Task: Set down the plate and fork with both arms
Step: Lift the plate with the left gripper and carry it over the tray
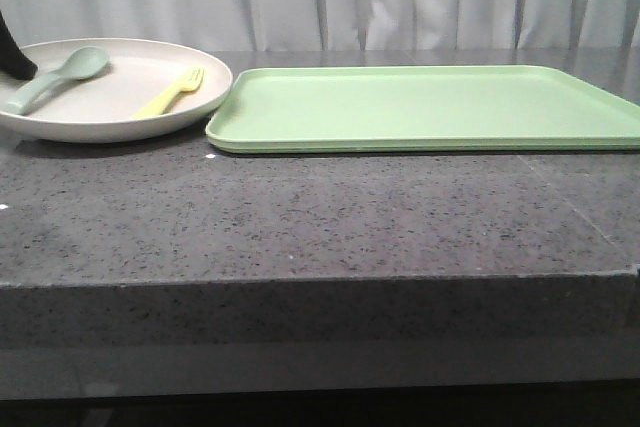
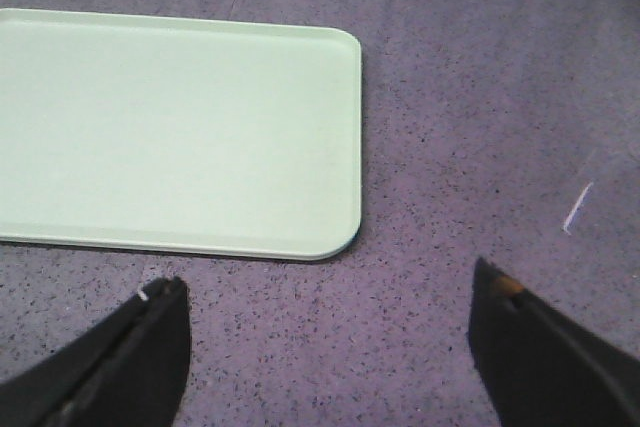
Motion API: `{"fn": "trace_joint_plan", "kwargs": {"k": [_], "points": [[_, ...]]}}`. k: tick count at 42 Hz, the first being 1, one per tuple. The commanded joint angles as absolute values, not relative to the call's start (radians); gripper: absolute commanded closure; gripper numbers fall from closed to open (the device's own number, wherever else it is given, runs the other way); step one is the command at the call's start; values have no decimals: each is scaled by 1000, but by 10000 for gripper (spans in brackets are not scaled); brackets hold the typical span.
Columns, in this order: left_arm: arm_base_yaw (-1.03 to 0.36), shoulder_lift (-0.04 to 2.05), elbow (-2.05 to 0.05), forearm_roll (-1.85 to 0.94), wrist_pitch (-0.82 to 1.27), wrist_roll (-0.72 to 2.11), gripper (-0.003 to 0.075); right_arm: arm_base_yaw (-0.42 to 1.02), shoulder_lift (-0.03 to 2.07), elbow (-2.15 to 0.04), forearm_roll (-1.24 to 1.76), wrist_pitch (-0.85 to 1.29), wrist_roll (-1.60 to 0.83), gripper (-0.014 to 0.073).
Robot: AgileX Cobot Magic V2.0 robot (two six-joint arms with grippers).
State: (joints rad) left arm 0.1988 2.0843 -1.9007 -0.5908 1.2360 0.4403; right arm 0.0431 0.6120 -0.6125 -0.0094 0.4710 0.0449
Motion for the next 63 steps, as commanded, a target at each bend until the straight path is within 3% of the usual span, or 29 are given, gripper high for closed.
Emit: {"fn": "trace_joint_plan", "kwargs": {"k": [1,25,41,63], "points": [[195,2000,-1928,-669,1269,438,738,40,617,-648,-22,404,40,1],[195,1965,-1934,-692,1269,383,738,40,617,-648,-22,404,40,1],[182,1965,-1934,-855,1269,367,738,40,617,-648,-22,404,40,1],[-59,1965,-1934,-766,1127,198,738,40,617,-648,-22,404,40,1]]}}
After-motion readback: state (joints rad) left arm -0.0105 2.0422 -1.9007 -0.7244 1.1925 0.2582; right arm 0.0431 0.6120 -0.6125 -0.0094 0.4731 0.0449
